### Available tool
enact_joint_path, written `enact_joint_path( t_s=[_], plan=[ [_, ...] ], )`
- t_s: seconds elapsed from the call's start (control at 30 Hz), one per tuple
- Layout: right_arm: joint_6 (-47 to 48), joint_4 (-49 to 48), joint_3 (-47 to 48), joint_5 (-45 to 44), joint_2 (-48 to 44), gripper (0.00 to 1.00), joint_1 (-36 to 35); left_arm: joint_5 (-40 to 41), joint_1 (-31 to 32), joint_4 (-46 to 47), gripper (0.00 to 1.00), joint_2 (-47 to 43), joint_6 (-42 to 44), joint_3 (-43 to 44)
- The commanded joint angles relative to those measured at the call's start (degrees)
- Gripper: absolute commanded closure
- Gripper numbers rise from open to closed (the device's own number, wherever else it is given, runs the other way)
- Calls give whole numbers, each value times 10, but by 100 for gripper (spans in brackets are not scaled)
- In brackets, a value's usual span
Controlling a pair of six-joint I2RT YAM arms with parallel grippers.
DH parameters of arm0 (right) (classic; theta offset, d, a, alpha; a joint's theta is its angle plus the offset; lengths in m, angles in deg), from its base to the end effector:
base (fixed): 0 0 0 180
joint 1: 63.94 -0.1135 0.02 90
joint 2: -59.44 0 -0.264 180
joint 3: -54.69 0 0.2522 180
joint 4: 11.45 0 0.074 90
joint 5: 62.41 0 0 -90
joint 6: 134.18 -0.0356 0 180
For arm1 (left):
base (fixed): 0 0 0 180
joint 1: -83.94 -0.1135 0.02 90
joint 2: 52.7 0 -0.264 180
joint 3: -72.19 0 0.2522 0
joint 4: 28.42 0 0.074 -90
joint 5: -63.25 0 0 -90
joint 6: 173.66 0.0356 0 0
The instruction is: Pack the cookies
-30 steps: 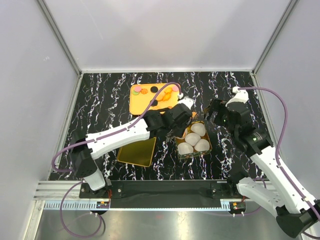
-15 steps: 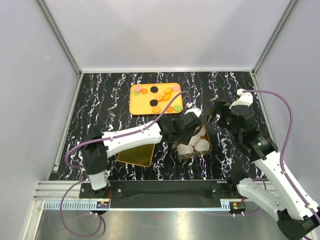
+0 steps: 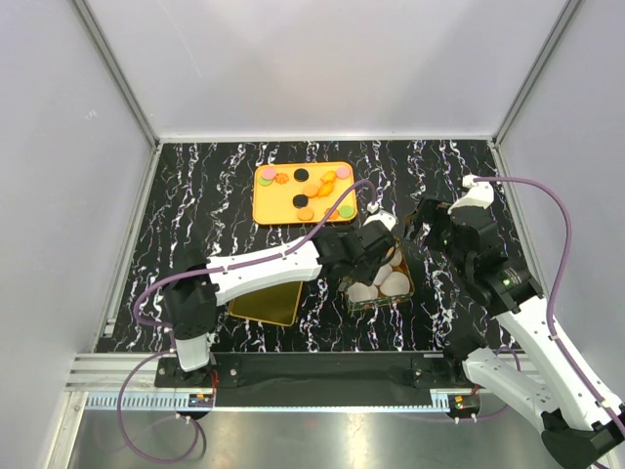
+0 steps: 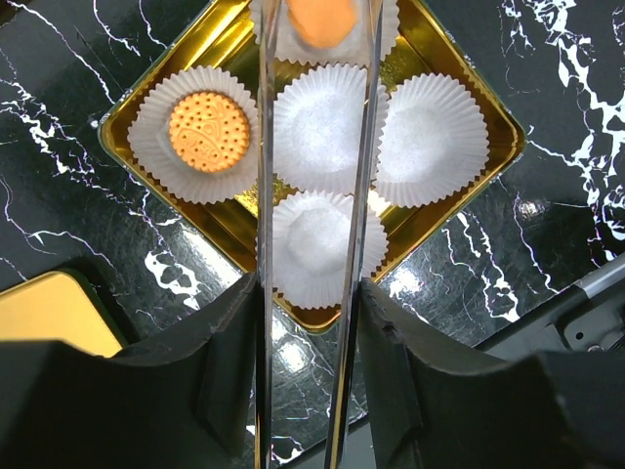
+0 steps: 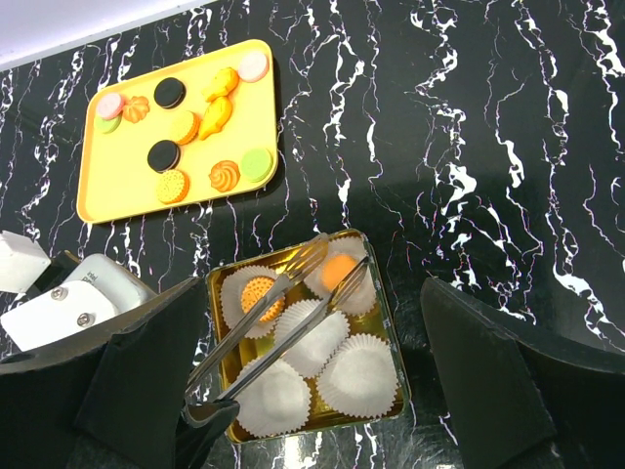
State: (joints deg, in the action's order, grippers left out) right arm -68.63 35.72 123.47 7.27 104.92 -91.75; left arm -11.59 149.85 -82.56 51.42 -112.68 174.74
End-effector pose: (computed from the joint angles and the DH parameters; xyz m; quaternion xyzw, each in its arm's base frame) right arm 0.1515 0.0659 0.3580 0.0720 0.8274 0.1038 0.5473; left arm 0.1708 -0.3591 0.2731 0.2628 0.9109 -0.1301 0.2904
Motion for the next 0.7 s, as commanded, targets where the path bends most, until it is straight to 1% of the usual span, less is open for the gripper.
enact_joint_path(
  t_s=[0.0,0.2,0.4,0.6,0.67],
  plan=[
    [-5,-4,-4,-6,-6,0,-2,6,3,27,54,0,-3,30],
    [-7,-6,-5,-4,-7,0,-2,8,2,23,52,-5,-3,31],
    [-5,-13,-4,0,0,0,-1,10,1,21,53,-48,3,30],
    [-5,-20,1,8,6,0,-1,20,-24,10,53,-97,9,29],
    [-4,-23,1,9,9,0,-2,22,-41,6,53,-106,12,26]
  ],
)
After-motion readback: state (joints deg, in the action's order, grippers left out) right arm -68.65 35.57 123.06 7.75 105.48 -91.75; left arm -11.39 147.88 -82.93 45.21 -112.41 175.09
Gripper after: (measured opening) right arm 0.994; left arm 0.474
